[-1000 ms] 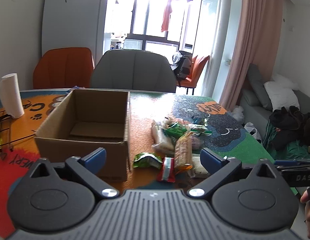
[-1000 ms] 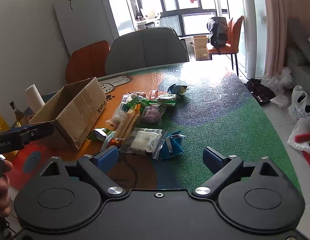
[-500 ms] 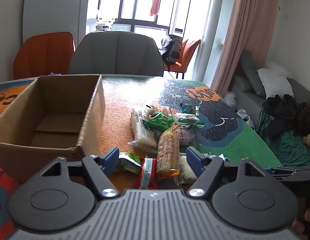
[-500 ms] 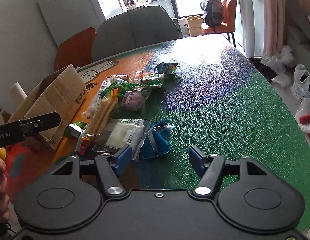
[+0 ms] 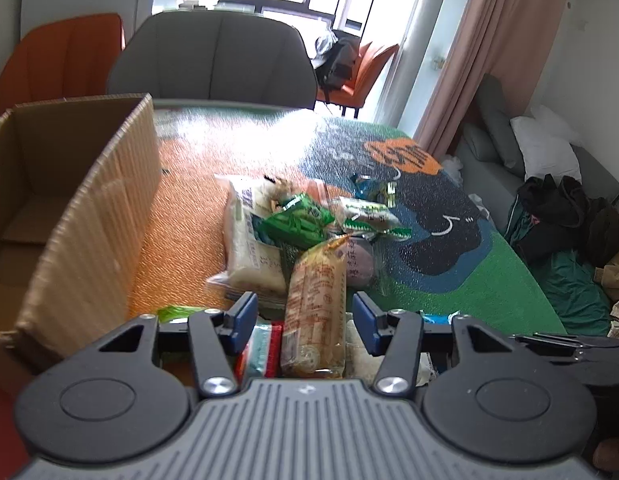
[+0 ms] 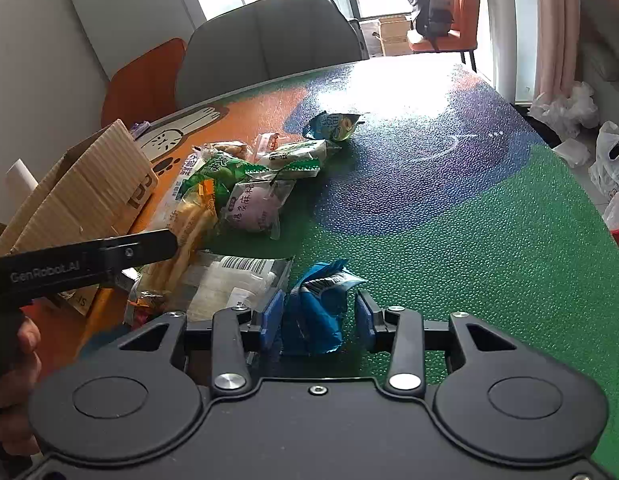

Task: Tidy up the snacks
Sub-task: 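Grasp the tan stick snack with the left tool while the right tool grasps the blue packet, then carry both snacks over the cardboard box and open both tools to drop them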

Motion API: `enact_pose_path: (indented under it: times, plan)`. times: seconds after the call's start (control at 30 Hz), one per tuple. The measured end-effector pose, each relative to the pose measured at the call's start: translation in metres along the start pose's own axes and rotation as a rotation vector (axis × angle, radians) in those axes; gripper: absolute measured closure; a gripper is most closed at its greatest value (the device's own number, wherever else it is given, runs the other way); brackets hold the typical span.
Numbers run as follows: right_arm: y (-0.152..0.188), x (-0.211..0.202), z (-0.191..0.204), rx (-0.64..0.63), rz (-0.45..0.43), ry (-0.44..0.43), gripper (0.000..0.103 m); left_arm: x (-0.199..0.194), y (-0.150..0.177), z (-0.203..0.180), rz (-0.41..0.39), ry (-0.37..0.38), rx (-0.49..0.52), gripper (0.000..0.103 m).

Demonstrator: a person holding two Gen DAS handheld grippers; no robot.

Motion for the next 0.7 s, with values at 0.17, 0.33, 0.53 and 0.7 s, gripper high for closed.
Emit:
enact_pose_path:
  times: [0.17,0.33,0.53,0.7]
  plan:
    - [0.0,-0.001,0.001,-0.063,0.023,-0.003,0.07,0.018,0.0,-0.008,0.039,0.023,0.016,0.057]
    - [-0.003,-0.004,-0.003,-0.067,0.015,-0.01,0.071,0.021,-0.002,-0.009,0.045,0.027,0.008,0.076]
    - [-0.011,-0.015,-0.004,-0.047,-0.027,-0.028,0.071,0.007,-0.01,-0.006,0.008,0.028,0.001,0.08]
    - [-0.019,-0.022,0.0,-0.04,-0.061,-0.041,0.071,-0.012,-0.02,-0.004,-0.042,0.025,0.003,0.08]
Point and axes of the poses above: each gripper's, at about its wrist camera, not at the fingertips, and x roughly the way its jaws point, z to its left, y to its underside, the point moved 2 cm from there along x, roughly the way its jaws point, and after that the axes turned 11 degrees about x, right-handed, at the moved point
